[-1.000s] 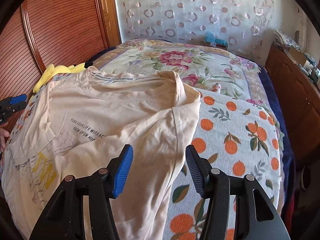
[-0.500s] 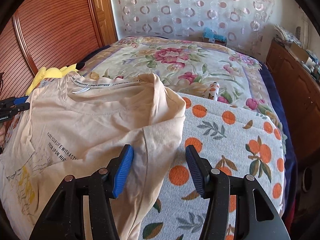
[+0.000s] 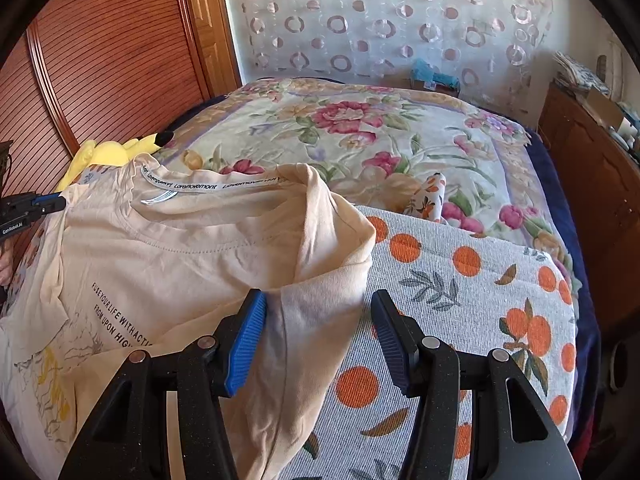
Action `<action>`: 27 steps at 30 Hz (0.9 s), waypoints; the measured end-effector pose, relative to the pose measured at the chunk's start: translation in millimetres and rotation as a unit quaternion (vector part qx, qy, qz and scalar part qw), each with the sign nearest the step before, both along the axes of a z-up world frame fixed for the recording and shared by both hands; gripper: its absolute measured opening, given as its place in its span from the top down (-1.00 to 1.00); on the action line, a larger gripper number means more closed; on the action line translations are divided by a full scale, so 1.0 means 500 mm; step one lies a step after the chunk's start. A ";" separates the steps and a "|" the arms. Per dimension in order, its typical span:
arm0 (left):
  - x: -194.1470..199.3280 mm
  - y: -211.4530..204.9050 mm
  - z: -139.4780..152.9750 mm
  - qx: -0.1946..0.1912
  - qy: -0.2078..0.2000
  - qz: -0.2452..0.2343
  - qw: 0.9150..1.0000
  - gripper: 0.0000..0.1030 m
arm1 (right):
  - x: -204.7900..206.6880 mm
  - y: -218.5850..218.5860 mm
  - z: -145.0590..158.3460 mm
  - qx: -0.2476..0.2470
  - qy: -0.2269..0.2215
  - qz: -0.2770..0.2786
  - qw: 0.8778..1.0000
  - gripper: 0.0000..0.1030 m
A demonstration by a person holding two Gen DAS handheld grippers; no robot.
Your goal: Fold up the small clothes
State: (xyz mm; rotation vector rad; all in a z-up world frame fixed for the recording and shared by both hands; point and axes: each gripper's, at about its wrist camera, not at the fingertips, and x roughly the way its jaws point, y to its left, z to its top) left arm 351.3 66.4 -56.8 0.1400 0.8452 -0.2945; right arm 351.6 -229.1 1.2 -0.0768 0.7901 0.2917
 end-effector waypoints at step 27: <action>0.043 0.019 -0.052 -0.002 0.057 0.011 0.998 -0.57 | 0.016 0.016 -0.002 -0.022 -0.009 0.009 1.000 -0.11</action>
